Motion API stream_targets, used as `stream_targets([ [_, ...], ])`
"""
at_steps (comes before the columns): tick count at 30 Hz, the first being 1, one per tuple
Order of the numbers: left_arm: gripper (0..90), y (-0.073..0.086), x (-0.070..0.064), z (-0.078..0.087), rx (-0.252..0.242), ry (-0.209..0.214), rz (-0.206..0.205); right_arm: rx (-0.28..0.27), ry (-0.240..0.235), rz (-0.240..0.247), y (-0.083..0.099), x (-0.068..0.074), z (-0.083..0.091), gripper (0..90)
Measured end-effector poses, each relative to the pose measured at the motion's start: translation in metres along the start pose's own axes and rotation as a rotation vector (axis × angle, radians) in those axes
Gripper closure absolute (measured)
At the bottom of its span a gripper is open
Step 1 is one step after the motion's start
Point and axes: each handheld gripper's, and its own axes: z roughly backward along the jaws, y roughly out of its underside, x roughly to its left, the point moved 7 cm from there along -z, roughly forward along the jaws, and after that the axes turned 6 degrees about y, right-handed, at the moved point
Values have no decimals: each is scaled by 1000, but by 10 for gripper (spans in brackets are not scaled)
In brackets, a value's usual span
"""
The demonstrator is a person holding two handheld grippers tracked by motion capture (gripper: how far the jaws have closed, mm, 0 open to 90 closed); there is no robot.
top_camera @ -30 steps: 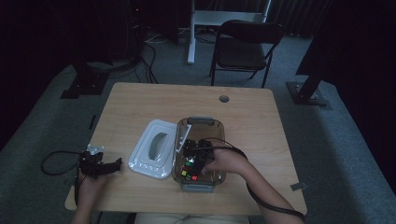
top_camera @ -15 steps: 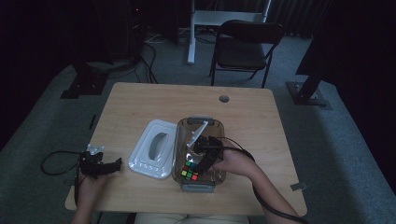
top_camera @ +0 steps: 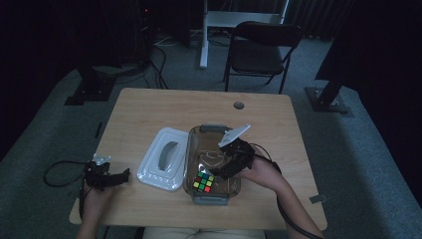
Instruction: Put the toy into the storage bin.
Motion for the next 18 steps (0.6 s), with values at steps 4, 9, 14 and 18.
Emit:
stream_targets([
  [4,5,0,0,0,0,0,0,-40,-5,-39,7,-9,9,111],
  [9,5,0,0,0,1,0,-2,-122,53,-62,15,-22,18,123],
  [14,5,0,0,0,-2,-1,1,-194,90,-116,28,-36,29,123],
  [18,5,0,0,0,-3,0,2,-211,127,-132,42,-44,33,123],
])
